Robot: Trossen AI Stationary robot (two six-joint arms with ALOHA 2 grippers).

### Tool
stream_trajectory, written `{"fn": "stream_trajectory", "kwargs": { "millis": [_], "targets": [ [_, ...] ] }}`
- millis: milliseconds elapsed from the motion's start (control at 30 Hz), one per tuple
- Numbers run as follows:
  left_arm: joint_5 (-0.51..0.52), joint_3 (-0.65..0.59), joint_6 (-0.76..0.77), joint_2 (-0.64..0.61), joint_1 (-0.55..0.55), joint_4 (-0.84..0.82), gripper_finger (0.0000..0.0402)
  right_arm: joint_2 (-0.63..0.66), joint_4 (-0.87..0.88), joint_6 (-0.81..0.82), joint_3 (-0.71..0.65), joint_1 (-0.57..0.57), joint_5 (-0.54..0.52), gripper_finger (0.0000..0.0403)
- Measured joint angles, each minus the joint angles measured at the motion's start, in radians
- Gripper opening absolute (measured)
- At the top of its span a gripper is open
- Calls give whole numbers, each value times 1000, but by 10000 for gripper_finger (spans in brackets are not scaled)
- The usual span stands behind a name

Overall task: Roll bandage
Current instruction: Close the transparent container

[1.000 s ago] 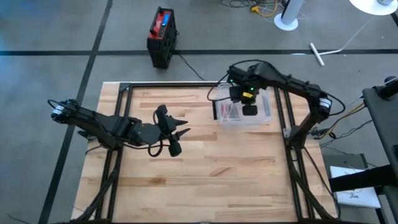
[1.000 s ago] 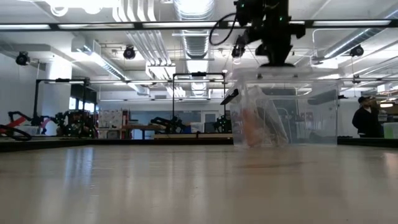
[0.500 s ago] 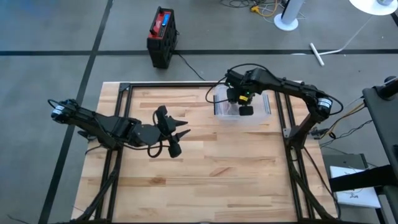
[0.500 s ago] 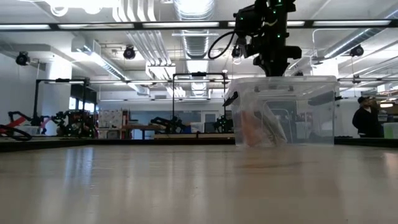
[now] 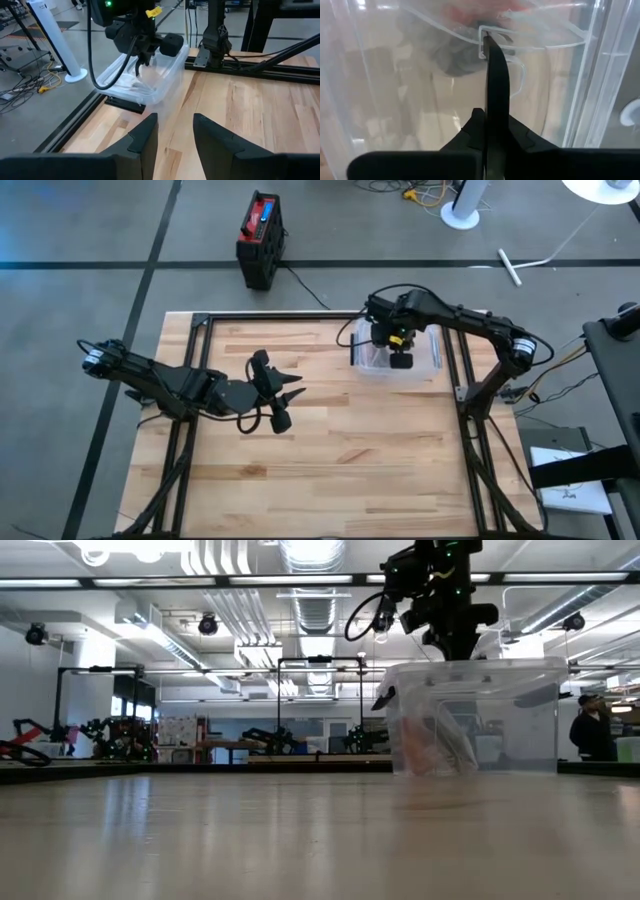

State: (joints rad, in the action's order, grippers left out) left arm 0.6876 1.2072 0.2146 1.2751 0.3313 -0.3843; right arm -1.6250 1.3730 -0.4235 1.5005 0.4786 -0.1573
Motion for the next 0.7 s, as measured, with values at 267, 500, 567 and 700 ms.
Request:
{"fn": "stream_trajectory", "kwargs": {
  "millis": [267, 500, 567, 700],
  "targets": [
    [0, 0, -3, 0, 0, 0, 114, 41, 49, 87, -2, 0, 3, 20],
    [0, 0, -8, 0, 0, 0, 114, 65, 50, 122, -8, 2, 0, 20],
    [1, 0, -8, 5, 0, 0, 114, 65, 30, 122, -27, 12, 0, 20],
    [1, 0, -6, 17, 2, -1, 114, 65, -15, 94, -74, 14, -9, 20]
  ]
}}
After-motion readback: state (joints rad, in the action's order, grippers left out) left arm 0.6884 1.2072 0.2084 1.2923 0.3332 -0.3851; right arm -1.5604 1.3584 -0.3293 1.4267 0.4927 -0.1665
